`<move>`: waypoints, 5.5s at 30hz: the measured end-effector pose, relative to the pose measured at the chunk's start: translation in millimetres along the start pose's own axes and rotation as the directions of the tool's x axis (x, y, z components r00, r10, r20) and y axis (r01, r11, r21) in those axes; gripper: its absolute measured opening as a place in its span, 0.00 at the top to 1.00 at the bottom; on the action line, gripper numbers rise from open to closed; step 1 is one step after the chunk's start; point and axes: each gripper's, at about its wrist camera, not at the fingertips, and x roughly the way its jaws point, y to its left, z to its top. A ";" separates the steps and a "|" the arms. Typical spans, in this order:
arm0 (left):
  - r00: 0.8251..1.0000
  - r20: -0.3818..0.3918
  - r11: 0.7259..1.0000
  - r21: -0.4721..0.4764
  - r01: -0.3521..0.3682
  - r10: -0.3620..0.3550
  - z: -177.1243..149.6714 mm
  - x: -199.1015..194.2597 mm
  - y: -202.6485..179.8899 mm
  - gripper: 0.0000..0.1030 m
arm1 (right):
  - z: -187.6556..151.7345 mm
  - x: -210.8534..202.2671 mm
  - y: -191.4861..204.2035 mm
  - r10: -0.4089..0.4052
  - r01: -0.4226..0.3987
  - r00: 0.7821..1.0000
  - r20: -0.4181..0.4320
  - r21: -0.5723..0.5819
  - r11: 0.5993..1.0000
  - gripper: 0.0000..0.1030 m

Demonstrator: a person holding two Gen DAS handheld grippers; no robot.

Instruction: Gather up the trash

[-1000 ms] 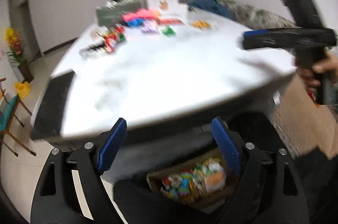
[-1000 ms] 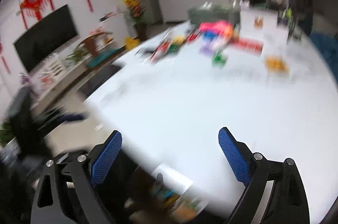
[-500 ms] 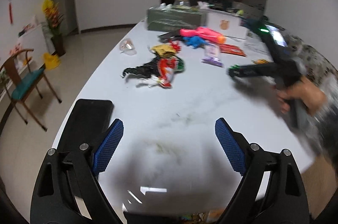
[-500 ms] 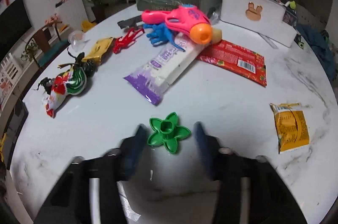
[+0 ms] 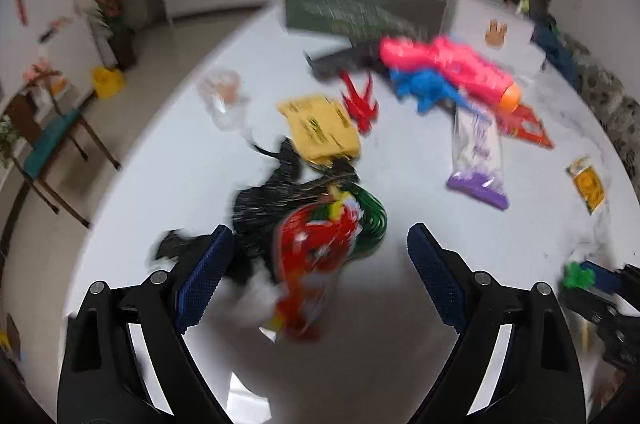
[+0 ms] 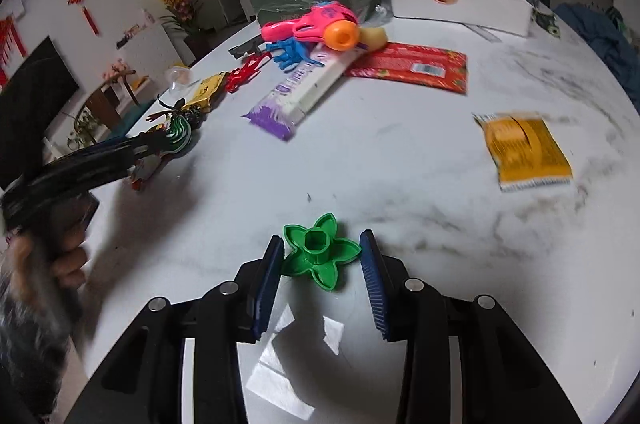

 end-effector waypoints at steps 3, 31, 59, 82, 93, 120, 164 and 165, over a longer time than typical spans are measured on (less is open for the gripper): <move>1.000 0.010 0.998 0.057 -0.026 0.026 -2.2 11.0 -13.2 0.41 | -3.7 -4.9 -4.5 0.002 -0.002 1.000 0.008 0.006 1.000 0.62; 0.986 0.164 0.978 0.207 -0.024 -0.011 -167.4 -166.9 -70.1 0.42 | -184.2 -173.5 74.8 0.259 -0.244 0.963 0.078 -0.166 0.956 0.62; 0.958 -0.119 0.857 0.430 0.285 -0.260 -323.0 -127.8 -38.7 0.40 | -256.4 -82.8 58.4 0.247 -0.260 0.959 -0.138 -0.084 0.962 0.29; 0.995 0.101 0.956 0.294 -0.006 -0.025 -159.6 -112.5 -29.8 0.12 | -162.3 -132.8 63.4 0.286 -0.266 0.953 0.101 -0.171 0.949 0.25; 0.989 -0.037 0.973 0.176 0.150 -0.146 -89.5 -56.5 -45.1 0.95 | -94.8 -128.7 -5.4 0.071 -0.060 0.983 0.167 -0.075 0.995 0.35; 0.968 0.088 0.957 0.197 0.213 -0.234 -140.8 -135.4 -54.6 0.95 | -78.1 -103.6 2.9 0.052 -0.053 0.992 0.113 0.005 0.999 0.51; 0.988 0.118 0.995 0.025 0.096 -0.098 -58.5 -117.2 17.8 0.15 | 121.6 -10.9 25.7 0.033 -0.004 0.981 0.193 -0.153 0.988 0.11; 0.990 0.113 0.996 0.007 0.084 -0.084 -51.5 -113.0 22.7 0.15 | 141.5 6.1 32.0 0.026 0.003 0.983 0.179 -0.158 0.987 0.11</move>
